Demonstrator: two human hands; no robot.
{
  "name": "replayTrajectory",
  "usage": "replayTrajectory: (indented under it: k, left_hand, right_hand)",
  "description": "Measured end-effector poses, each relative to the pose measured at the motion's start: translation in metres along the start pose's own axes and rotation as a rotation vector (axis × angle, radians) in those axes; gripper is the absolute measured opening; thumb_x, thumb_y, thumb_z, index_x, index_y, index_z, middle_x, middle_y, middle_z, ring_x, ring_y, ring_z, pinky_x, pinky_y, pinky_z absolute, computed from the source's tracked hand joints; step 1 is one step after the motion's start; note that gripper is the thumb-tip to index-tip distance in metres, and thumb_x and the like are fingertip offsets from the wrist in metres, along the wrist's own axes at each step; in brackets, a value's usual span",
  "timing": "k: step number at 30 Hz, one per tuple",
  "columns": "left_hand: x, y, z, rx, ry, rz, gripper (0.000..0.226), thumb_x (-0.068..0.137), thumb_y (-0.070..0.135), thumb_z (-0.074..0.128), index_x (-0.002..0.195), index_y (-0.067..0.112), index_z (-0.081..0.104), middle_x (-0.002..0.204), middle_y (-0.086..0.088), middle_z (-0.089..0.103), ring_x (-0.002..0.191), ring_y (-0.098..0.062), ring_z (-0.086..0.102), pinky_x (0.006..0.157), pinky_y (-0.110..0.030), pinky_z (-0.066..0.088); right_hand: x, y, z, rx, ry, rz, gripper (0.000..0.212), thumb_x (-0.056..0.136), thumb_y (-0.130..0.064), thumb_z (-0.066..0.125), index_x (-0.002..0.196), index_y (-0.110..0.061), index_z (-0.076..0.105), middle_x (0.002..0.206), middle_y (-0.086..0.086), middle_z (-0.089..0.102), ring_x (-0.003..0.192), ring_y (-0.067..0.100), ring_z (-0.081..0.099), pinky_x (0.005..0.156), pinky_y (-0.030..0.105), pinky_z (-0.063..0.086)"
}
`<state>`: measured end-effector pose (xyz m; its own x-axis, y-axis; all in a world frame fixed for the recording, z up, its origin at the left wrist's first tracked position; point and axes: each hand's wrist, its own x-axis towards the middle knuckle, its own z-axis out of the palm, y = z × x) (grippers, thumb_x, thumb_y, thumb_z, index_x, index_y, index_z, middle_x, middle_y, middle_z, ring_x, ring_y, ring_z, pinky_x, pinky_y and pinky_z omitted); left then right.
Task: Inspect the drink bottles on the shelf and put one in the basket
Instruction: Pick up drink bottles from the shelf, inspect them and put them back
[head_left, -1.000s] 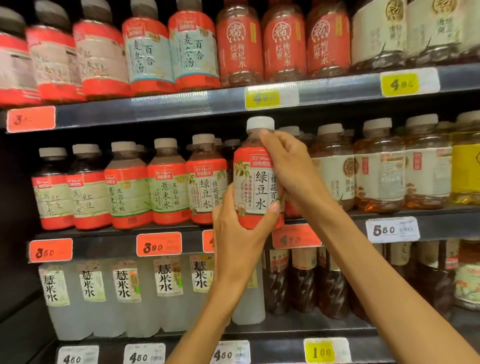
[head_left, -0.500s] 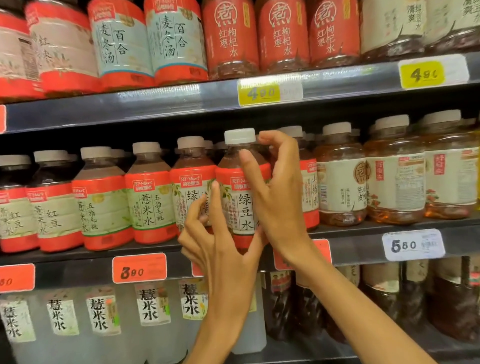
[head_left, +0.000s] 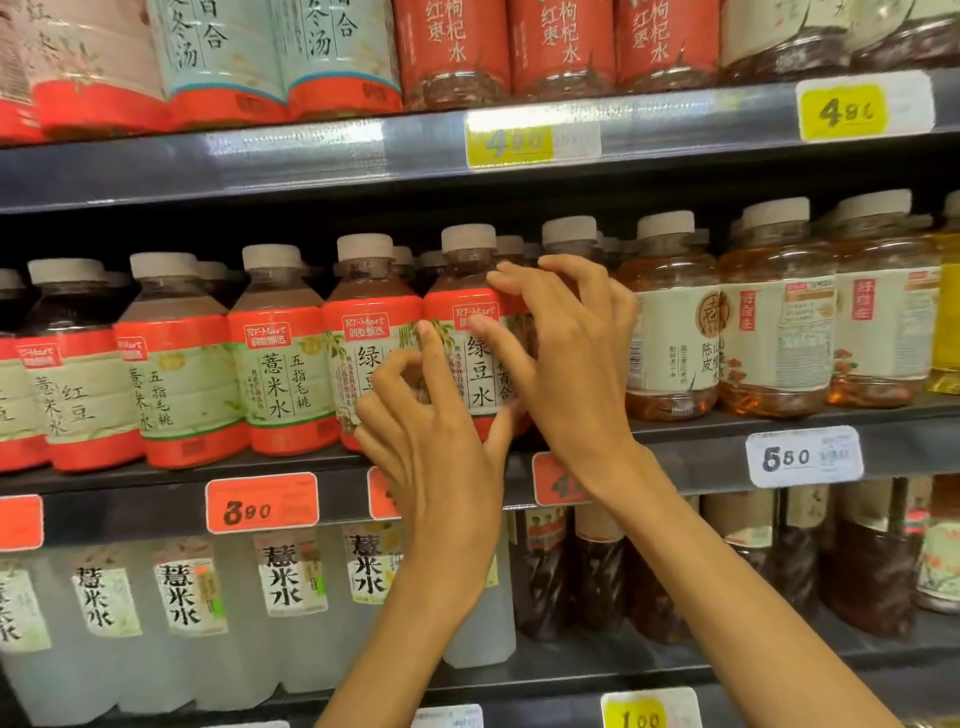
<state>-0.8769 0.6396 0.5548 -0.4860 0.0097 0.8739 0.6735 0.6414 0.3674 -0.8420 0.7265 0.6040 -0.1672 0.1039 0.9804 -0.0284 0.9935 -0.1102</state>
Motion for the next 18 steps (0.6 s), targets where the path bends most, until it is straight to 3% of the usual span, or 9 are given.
replayTrajectory:
  k: [4,9,14,18]
  left_hand:
    - [0.0,0.004,0.002,0.008,-0.005,-0.022,0.091,0.078,0.05,0.069,0.149,0.012,0.027,0.135,-0.019,0.041,0.112,-0.036,0.039,0.091,-0.04,0.024]
    - [-0.003,0.0,0.0,-0.034,-0.035,0.013,0.095,0.079,0.059,0.06,0.151,0.01,0.021,0.139,-0.019,0.036,0.118,-0.036,0.034,0.094,-0.041,0.02]
    - [-0.007,-0.005,-0.001,-0.063,-0.006,0.043,0.088,0.078,0.048,0.067,0.149,0.015,0.027,0.146,-0.018,0.031,0.126,-0.028,0.022,0.101,-0.049,0.021]
    - [-0.004,-0.015,0.0,-0.043,-0.02,0.027,0.09,0.074,0.06,0.06,0.15,0.023,0.028,0.155,-0.016,0.017,0.139,-0.034,0.008,0.108,-0.061,0.014]
  right_hand:
    - [-0.002,0.007,-0.009,0.063,-0.063,-0.013,0.04,0.091,-0.032,0.062,0.126,-0.012,0.06,0.132,0.001,0.059,0.128,0.024,0.045,0.104,0.037,0.027]
    - [0.01,0.036,-0.036,-0.075,0.092,0.123,0.046,0.093,-0.039,0.057,0.126,-0.007,0.057,0.126,0.012,0.058,0.127,0.029,0.043,0.103,0.04,0.026]
    - [0.024,0.053,-0.031,-0.369,-0.233,0.114,0.075,0.086,-0.073,0.039,0.113,-0.005,0.057,0.125,0.016,0.057,0.135,0.031,0.031,0.114,0.045,0.007]
    - [0.024,0.058,-0.025,-0.388,-0.23,0.087,0.08,0.081,-0.077,0.041,0.11,-0.005,0.058,0.122,0.016,0.058,0.134,0.033,0.032,0.115,0.047,0.003]
